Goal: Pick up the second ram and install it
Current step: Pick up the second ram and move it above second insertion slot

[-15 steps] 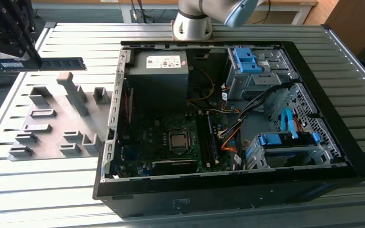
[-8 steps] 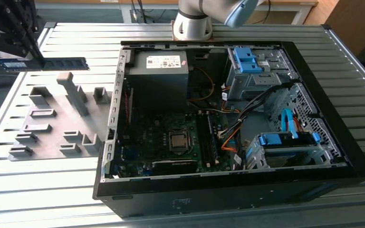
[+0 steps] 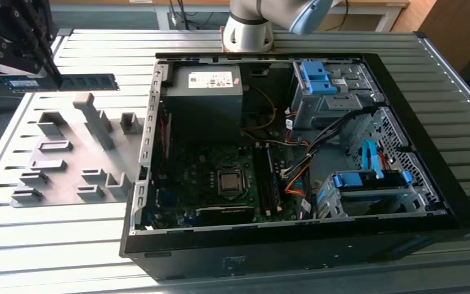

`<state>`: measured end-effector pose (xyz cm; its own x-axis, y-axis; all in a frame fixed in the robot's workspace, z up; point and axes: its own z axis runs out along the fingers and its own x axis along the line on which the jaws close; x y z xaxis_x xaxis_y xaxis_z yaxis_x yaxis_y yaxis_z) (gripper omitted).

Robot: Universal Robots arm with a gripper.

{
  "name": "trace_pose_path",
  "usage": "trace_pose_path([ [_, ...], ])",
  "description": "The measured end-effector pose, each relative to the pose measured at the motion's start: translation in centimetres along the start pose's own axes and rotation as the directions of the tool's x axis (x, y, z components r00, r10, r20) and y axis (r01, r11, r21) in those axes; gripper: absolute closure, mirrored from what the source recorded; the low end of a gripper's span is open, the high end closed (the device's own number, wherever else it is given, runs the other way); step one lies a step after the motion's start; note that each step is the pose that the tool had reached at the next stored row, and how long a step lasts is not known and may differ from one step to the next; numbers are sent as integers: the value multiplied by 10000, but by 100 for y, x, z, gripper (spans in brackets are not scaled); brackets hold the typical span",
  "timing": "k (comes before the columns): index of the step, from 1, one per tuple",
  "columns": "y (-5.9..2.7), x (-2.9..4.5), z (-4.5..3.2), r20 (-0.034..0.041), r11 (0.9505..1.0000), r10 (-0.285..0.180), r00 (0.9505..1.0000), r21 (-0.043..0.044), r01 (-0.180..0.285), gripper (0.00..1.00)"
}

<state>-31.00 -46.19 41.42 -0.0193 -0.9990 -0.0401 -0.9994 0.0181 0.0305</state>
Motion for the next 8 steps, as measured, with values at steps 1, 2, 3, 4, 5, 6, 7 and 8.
trace_pose_path([
  [1, -7, 0, 0, 1, 10000, 0, 10000, 1, 0, 86],
  [2, -13, -1, 0, 0, 10000, 0, 10000, 0, 0, 86],
  [3, -20, 0, -1, 0, 10000, 0, 10000, 0, 0, 86],
  [4, -27, 0, -1, 0, 10000, 0, 10000, 0, 0, 86],
  [5, -33, -1, -1, 0, 10000, 0, 10000, 0, 0, 86],
  [6, -40, -1, -1, 0, 10000, 0, 10000, 1, 0, 86],
  [7, -47, -1, -2, 0, 10000, 0, 10000, 0, 0, 86],
  [8, -54, -1, -1, 1, 10000, 0, 10000, 0, 0, 86],
])
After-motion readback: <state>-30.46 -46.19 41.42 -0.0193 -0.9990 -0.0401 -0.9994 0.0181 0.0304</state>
